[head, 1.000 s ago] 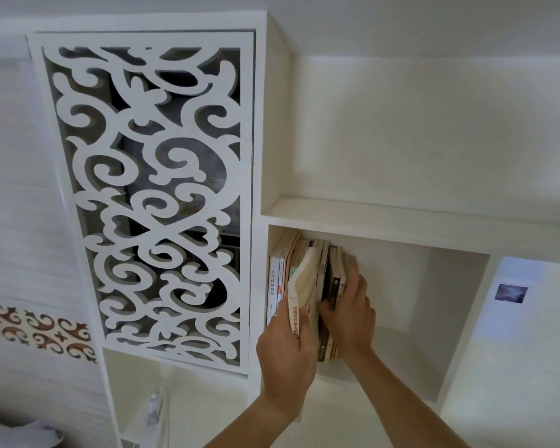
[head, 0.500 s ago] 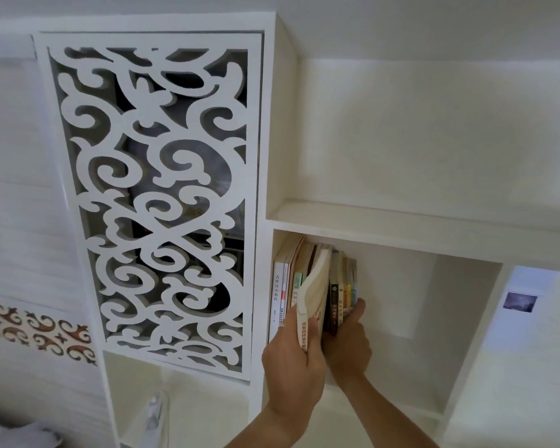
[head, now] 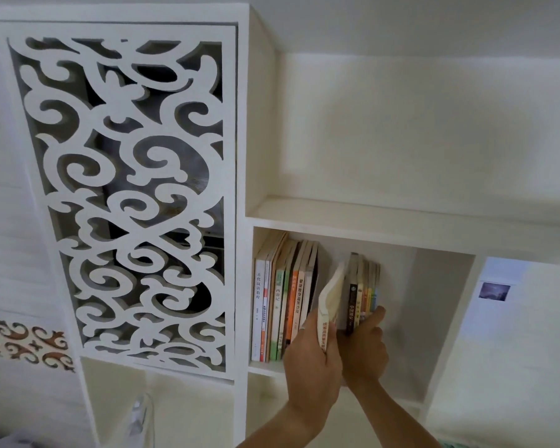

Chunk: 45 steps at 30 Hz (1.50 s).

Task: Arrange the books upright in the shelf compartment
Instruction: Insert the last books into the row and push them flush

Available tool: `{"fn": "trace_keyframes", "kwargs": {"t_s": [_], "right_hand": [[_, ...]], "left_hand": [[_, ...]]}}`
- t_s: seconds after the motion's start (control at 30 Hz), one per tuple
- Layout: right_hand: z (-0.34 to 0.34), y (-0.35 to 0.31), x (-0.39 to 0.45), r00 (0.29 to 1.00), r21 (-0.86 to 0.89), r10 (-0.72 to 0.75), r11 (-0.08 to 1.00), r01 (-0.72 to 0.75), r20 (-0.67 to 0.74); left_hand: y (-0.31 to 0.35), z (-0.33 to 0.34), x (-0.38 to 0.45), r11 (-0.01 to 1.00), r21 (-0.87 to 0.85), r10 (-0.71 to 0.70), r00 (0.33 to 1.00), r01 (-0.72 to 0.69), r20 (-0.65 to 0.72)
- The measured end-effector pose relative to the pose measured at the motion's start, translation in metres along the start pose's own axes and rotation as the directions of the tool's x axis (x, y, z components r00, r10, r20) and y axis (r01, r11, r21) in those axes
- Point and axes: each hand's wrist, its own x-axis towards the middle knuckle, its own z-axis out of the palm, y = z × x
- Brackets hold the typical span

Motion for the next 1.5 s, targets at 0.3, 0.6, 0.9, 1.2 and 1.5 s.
{"fn": "trace_keyframes", "kwargs": {"t_s": [0.3,0.6,0.9,1.2,1.5], "right_hand": [[-0.004,0.007,0.001,0.979,0.040,-0.142,0.990,0.138,0.148],[0.005,-0.002,0.008,0.921,0.112,-0.271,0.962,0.250,0.278],[-0.009,0.013,0.002,0.790,0.376,-0.426,0.887,0.268,0.442],[0.021,0.009,-0.010,0.880,0.184,-0.335,0.940,0.287,0.337],[0.013,0.017,-0.005,0.860,0.262,-0.367,0.922,0.285,0.354]], "left_hand": [[-0.032,0.053,0.030,0.994,0.095,-0.048,0.996,0.056,-0.082],[-0.064,0.061,0.061,0.923,0.356,0.226,0.953,-0.144,-0.200],[-0.091,0.057,0.093,0.805,0.488,0.492,0.839,-0.338,-0.231],[-0.086,0.029,0.093,0.769,0.502,0.464,0.886,-0.397,-0.011],[-0.065,0.016,0.099,0.792,0.497,0.415,0.910,-0.355,-0.012]]}}
